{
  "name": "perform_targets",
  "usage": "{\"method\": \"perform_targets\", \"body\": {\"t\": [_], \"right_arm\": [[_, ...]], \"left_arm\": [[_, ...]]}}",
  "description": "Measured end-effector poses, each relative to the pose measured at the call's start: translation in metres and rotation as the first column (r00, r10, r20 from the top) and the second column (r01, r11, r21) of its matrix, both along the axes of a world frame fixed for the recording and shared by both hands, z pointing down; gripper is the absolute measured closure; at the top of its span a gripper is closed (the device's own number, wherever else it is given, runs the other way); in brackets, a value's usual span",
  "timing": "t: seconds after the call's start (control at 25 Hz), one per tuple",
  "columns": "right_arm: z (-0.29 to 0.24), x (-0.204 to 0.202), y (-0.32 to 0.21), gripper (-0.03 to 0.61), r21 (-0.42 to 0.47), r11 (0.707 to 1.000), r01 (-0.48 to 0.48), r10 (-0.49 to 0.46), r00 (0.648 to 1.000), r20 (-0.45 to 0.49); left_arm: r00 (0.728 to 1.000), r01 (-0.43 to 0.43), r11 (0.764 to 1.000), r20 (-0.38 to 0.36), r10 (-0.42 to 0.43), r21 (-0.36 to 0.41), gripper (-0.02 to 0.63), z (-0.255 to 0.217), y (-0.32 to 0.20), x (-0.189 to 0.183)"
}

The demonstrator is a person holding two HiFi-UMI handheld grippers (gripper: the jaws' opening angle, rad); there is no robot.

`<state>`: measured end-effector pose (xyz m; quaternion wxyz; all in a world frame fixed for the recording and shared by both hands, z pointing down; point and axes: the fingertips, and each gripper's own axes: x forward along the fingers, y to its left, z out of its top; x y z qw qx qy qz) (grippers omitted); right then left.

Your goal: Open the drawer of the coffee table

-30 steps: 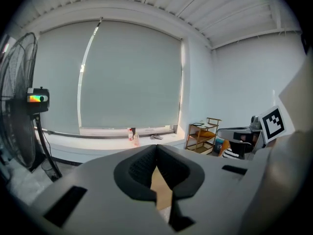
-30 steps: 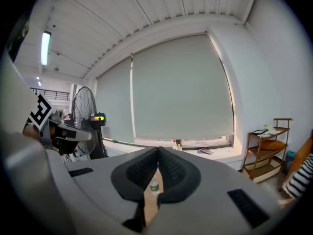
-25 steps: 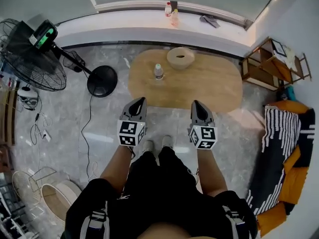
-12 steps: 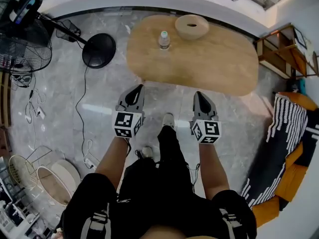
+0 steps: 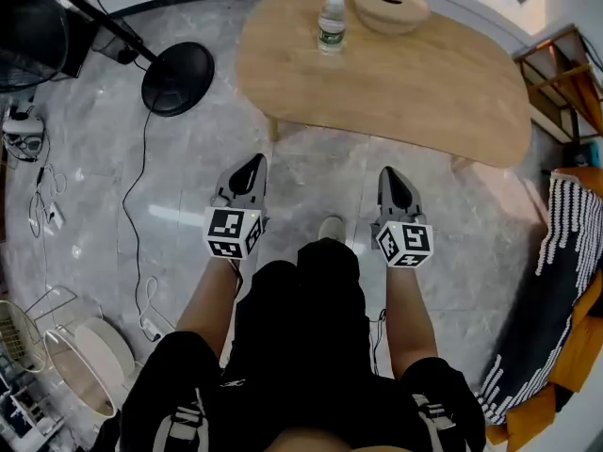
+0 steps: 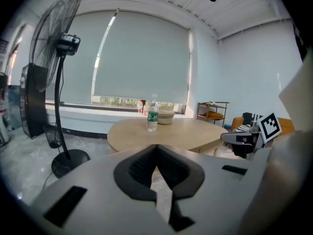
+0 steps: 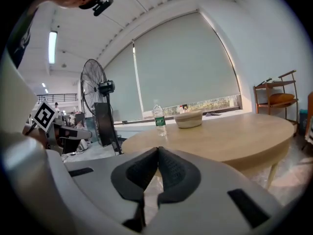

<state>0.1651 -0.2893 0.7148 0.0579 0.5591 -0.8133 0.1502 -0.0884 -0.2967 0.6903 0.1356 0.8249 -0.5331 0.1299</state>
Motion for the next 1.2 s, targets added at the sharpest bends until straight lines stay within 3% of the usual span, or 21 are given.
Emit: {"method": "perform_targets", "body": {"t": [0.28,0.44,0.72,0.84,0.96,1.0,1.04,1.12,1.2], "right_arm": [[0.12,-0.012,0.031,0.561,0.082,0.996,0.044,-0.05,0.996,0.074],[0.129,-0.007,0.053,0.561,0.123,0.992,-0.004,-0.007,0.996,0.09],[0.135,0.0,0.066,0.561,0.106,0.994,-0.041,0.024,0.987,0.157],[0.145,0.006,0.058,0.561,0.081,0.994,-0.071,0.049,0.969,0.243],[0.149,0.009,0.047,0.561,0.08,0.995,-0.062,0.026,0.922,0.387],[0.149,0.01,0.043,0.503,0.085,0.995,-0.044,0.002,0.895,0.446],[0.15,0.01,0.038,0.288,0.087,0.996,-0.025,-0.023,0.86,0.509],[0.157,0.019,0.026,0.236,0.079,0.997,-0.018,-0.034,0.792,0.609],[0.172,0.033,0.011,0.225,0.051,0.998,-0.039,-0.004,0.756,0.655]], "left_arm": [[1.0,-0.009,0.993,0.003,0.009,0.119,0.595,0.117,0.018,-0.019],[0.999,-0.032,0.986,0.028,0.028,0.161,0.595,0.125,0.042,-0.019],[0.995,-0.078,0.985,0.073,0.068,0.157,0.595,0.125,0.062,-0.013],[0.996,-0.066,0.986,0.065,0.056,0.156,0.595,0.13,0.055,-0.02],[0.998,-0.07,0.987,0.005,0.07,0.145,0.594,0.132,0.042,-0.026],[0.996,-0.087,0.986,-0.024,0.091,0.141,0.427,0.133,0.038,-0.025],[0.993,-0.104,0.985,-0.046,0.112,0.139,0.341,0.134,0.033,-0.025],[0.989,-0.126,0.982,-0.053,0.135,0.141,0.334,0.135,0.021,-0.024],[0.989,-0.137,0.98,-0.028,0.142,0.142,0.33,0.137,0.005,-0.025]]}}
